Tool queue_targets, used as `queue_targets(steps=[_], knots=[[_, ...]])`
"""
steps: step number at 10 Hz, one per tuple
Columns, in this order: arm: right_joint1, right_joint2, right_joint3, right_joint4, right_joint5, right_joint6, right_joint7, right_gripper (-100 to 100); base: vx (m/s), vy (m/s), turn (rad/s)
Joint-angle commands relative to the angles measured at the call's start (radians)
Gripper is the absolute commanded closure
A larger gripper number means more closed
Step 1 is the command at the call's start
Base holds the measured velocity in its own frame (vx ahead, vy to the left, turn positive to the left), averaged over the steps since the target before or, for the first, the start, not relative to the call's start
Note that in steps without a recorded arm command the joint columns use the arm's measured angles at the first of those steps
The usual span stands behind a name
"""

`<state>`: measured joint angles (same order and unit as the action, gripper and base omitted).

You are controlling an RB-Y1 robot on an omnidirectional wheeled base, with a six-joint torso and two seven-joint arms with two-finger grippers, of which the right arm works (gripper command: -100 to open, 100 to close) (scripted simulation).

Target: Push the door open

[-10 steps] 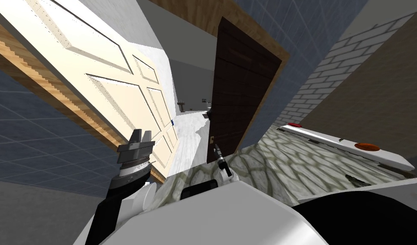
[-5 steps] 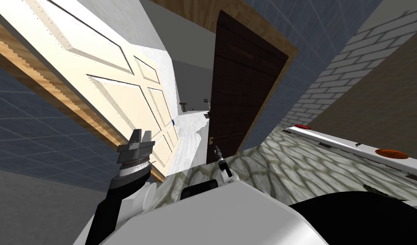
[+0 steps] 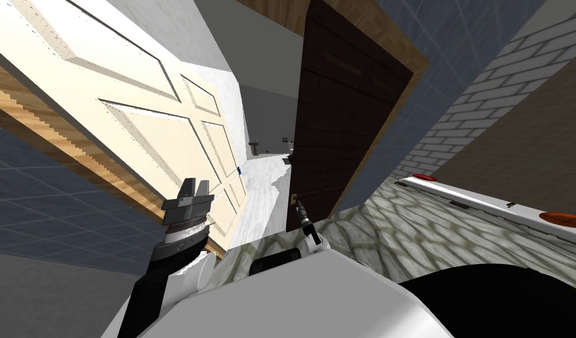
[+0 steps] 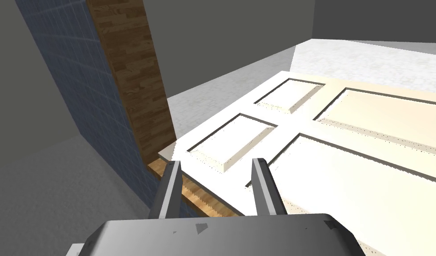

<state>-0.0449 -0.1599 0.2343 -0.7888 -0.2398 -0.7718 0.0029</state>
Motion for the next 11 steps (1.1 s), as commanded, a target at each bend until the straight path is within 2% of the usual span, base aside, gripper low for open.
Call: queue_targets(steps=[1, 5, 6, 11], knots=[[-0.002, 0.004, -0.005, 0.007, 0.0, -0.004, 0.002, -100, 0.201, 0.0, 0.04], [-0.005, 0.009, -0.013, 0.018, 0.001, -0.01, 0.004, -100, 0.17, 0.006, 0.025], [-0.005, 0.009, -0.013, 0.018, 0.001, -0.01, 0.004, 100, -0.017, -0.003, -0.01], [-0.005, 0.009, -0.013, 0.018, 0.001, -0.01, 0.004, 100, -0.013, -0.002, 0.003]])
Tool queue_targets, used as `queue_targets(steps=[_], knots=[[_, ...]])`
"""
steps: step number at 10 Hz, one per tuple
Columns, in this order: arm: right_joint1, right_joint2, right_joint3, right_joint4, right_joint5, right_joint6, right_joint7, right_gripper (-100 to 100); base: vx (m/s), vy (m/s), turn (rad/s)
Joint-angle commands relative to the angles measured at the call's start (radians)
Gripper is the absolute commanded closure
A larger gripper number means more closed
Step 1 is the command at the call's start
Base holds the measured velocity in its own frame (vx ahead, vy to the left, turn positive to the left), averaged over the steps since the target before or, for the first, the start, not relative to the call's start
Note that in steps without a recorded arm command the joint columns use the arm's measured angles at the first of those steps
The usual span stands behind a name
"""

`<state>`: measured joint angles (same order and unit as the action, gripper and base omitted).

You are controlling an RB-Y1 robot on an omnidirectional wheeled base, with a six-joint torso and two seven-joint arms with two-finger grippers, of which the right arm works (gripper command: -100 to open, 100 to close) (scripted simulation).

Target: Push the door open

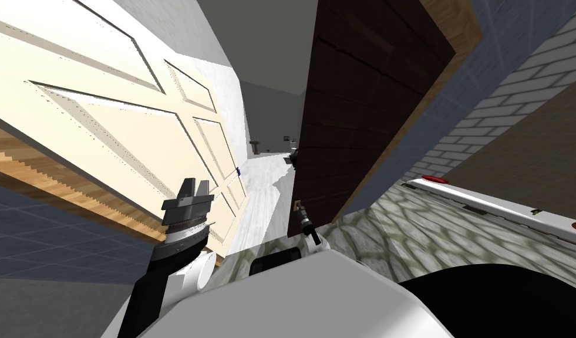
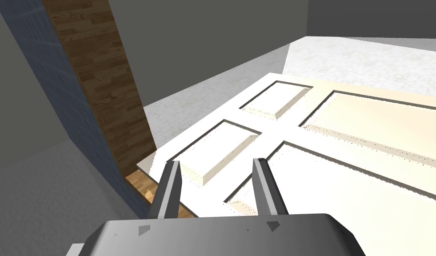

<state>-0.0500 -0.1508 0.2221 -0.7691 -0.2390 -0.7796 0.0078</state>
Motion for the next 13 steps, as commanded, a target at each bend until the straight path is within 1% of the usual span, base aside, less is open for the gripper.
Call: queue_targets(steps=[1, 3, 6, 9, 13], knots=[[-0.001, 0.0, -0.009, 0.003, -0.003, 0.0, 0.003, 100, 0.089, 0.011, -0.026], [-0.002, 0.0, -0.018, 0.005, -0.006, -0.001, 0.005, 100, 0.13, 0.025, -0.019], [-0.006, 0.0, -0.045, 0.014, -0.016, -0.002, 0.013, 100, 0.203, 0.059, -0.035], [-0.01, 0.0, -0.08, 0.024, -0.028, -0.003, 0.024, 100, 0.191, 0.058, -0.047], [-0.017, -0.001, -0.135, 0.04, -0.047, -0.005, 0.04, 100, 0.193, 0.072, -0.06]])
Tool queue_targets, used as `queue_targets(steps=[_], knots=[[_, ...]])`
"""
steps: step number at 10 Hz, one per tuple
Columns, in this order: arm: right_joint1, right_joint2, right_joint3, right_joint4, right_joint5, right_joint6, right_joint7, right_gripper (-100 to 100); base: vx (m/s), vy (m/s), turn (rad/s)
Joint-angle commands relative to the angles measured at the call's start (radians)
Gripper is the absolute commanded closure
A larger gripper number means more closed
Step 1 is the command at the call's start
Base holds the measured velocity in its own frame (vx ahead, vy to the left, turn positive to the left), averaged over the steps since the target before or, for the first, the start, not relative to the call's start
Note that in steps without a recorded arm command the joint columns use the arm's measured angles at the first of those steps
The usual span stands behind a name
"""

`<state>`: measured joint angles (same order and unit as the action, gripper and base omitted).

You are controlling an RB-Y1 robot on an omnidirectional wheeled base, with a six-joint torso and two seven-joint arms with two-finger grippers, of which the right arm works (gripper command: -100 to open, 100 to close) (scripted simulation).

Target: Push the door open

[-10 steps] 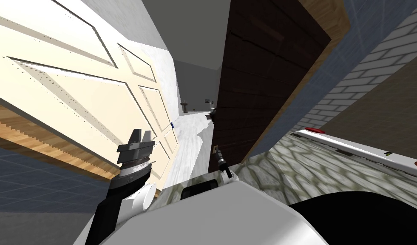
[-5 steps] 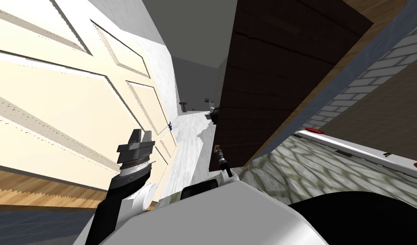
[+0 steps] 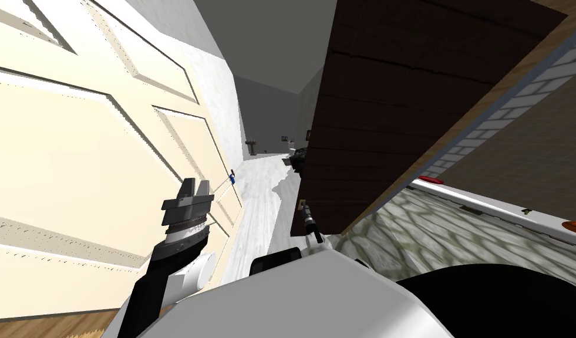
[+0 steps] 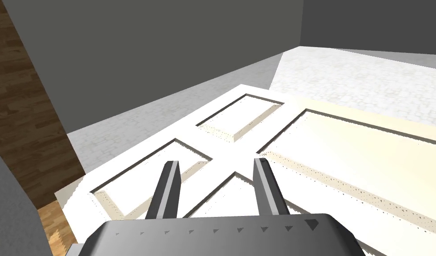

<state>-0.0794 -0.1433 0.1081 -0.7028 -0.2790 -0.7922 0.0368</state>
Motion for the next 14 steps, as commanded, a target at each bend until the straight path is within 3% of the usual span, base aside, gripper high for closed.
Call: queue_targets(steps=[1, 4, 6, 14], knots=[[0.012, -0.008, -0.028, -0.024, -0.01, 0.007, 0.013, 100, 0.159, 0.065, -0.047], [0.007, -0.009, -0.071, -0.011, -0.025, 0.005, 0.026, 100, 0.174, 0.06, -0.068], [0.007, -0.009, -0.071, -0.011, -0.025, 0.005, 0.026, 100, 0.093, 0.031, -0.012], [-0.006, -0.009, -0.174, 0.02, -0.061, 0.001, 0.056, 100, 0.186, 0.07, -0.06]])
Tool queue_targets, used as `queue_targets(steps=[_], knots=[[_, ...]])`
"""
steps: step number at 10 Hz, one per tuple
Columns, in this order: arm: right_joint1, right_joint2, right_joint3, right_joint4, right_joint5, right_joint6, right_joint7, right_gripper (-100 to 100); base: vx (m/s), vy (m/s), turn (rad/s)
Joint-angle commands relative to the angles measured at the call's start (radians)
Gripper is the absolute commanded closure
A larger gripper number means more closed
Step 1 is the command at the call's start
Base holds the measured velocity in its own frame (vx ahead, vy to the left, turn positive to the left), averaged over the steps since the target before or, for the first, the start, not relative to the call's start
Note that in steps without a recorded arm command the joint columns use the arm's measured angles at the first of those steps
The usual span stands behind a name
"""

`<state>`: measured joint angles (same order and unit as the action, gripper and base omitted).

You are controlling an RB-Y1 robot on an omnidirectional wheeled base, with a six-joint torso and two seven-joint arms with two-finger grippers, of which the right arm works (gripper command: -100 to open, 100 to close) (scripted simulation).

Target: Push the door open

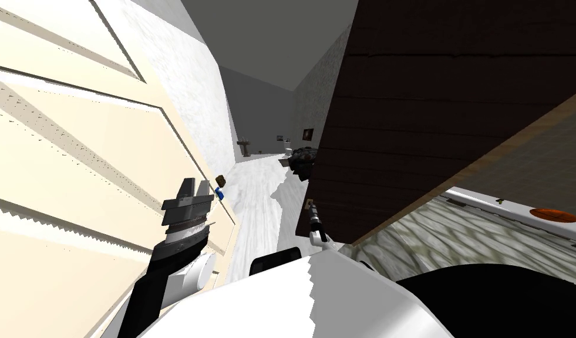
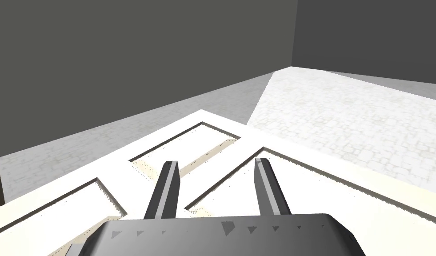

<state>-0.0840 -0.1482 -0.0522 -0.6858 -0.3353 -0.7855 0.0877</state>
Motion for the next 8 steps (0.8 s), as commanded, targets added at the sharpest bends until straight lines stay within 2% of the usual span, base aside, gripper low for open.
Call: queue_targets(steps=[1, 2, 3, 8], knots=[[-0.002, -0.004, -0.02, 0.005, -0.007, -0.005, 0.007, 100, 0.2, 0.055, -0.051], [-0.003, -0.004, -0.028, 0.007, -0.01, -0.006, 0.009, 100, 0.204, 0.066, -0.055], [0.003, -0.002, -0.02, -0.001, -0.007, 0.0, 0.008, 100, 0.095, 0.027, -0.029], [0.005, -0.01, -0.064, 0.006, -0.034, -0.005, 0.023, 100, 0.167, 0.017, -0.038]])
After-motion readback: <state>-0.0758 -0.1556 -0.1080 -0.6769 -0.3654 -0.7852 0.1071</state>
